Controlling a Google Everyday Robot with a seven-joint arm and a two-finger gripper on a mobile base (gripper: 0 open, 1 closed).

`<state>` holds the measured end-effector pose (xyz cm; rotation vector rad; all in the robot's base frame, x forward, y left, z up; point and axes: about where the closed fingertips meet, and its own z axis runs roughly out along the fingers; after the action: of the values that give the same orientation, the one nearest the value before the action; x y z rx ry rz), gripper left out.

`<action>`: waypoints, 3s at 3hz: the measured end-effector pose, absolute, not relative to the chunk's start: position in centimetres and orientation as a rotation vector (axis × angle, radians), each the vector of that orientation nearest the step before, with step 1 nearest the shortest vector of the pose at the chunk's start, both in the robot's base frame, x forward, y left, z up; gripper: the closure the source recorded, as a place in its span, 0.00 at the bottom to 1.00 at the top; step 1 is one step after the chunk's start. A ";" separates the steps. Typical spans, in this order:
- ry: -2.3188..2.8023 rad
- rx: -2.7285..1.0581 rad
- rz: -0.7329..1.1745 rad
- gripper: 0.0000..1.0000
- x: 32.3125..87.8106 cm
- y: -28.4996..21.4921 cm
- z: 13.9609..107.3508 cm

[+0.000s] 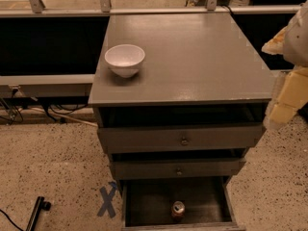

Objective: Pick coke can from bottom drawer and place on counter

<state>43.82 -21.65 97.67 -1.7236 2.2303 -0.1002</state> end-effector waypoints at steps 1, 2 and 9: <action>2.230 -1.723 -0.100 0.00 43.8 -21.7 97.7; 2.220 -1.700 -0.078 0.00 43.9 -21.6 97.2; 1.746 -1.025 0.367 0.00 40.6 -23.9 73.8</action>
Offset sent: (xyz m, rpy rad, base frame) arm 0.0015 0.0003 -0.0177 0.0659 0.0011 -0.0117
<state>40.56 -23.93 73.82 -1.0253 1.7458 0.3672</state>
